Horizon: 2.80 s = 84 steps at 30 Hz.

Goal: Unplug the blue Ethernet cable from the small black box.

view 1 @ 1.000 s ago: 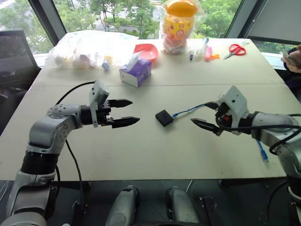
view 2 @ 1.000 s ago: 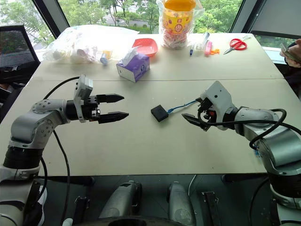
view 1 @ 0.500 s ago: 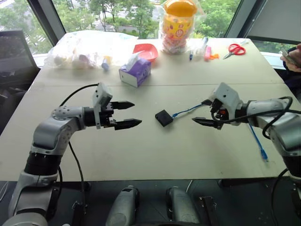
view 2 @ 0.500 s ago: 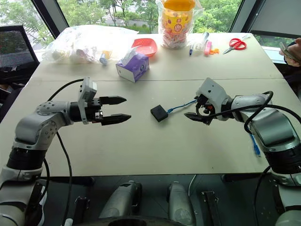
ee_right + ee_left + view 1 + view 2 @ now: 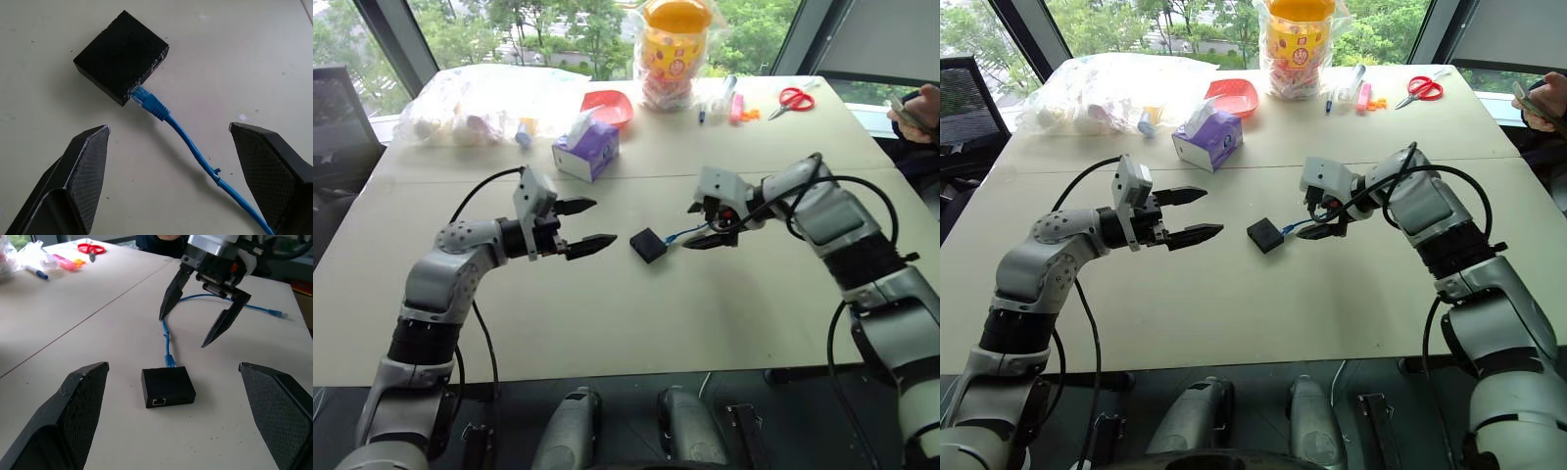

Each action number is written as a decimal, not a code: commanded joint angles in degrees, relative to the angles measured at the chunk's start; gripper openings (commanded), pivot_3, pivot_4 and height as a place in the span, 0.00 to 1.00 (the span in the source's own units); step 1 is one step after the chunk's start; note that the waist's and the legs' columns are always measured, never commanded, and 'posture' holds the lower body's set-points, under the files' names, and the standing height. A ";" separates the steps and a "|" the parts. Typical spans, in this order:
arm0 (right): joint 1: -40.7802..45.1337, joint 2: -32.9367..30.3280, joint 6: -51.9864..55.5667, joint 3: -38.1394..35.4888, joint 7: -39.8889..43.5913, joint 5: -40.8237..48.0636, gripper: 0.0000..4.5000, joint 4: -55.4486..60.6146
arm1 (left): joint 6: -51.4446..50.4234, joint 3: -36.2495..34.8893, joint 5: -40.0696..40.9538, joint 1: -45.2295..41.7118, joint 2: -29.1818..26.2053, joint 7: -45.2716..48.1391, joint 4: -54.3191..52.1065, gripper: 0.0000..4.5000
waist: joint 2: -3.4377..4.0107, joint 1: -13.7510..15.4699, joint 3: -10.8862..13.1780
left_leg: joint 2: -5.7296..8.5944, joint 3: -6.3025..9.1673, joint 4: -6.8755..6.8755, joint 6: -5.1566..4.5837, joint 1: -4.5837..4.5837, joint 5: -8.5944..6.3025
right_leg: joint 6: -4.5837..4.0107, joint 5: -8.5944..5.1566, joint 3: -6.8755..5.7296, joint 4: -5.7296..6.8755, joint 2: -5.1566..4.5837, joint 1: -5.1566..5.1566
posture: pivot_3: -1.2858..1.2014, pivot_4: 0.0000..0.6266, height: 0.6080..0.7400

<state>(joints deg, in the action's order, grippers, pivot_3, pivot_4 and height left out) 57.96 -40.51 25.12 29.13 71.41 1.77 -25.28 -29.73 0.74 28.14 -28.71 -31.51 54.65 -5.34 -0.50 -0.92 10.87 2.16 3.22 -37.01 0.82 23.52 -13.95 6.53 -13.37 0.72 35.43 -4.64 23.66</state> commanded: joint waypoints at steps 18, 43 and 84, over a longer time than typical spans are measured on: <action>16.48 19.13 -25.63 4.01 6.22 -18.81 0.16 -41.27 | -1.61 -4.88 2.13 5.18 -0.64 -6.73 -8.88 1.00 | 0.02 -0.34 0.00 | 0.08 0.04 0.05 0.39 -0.08 0.21 | -0.08 0.03 0.10 0.74 0.08 0.37 | 0.52 0.24 1.00; -21.02 8.31 -18.32 -14.41 -23.54 -23.18 0.00 42.82 | -19.83 -4.92 14.07 -13.96 4.44 1.47 10.73 1.00 | -0.02 -0.13 0.00 | 0.09 0.03 -0.11 0.43 -0.14 0.27 | -0.09 0.04 0.10 0.82 0.13 0.25 | 0.52 0.24 1.00; -5.45 14.33 49.93 -27.33 -13.40 28.78 0.94 36.21 | -13.76 -0.31 9.61 -16.17 -1.39 18.27 11.42 0.11 | -0.02 0.11 0.01 | 0.01 0.09 0.00 0.38 0.15 0.24 | -0.10 0.04 0.10 0.75 0.01 0.55 | 0.52 0.24 1.00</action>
<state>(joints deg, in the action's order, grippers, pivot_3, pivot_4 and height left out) 51.16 -25.94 75.74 2.15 58.59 28.91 10.26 -43.54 1.88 36.87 -43.47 -32.85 73.07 6.82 -0.52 -0.81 10.88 2.18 3.31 -37.02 1.20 23.71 -13.71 6.44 -13.33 0.81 36.18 -4.63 24.25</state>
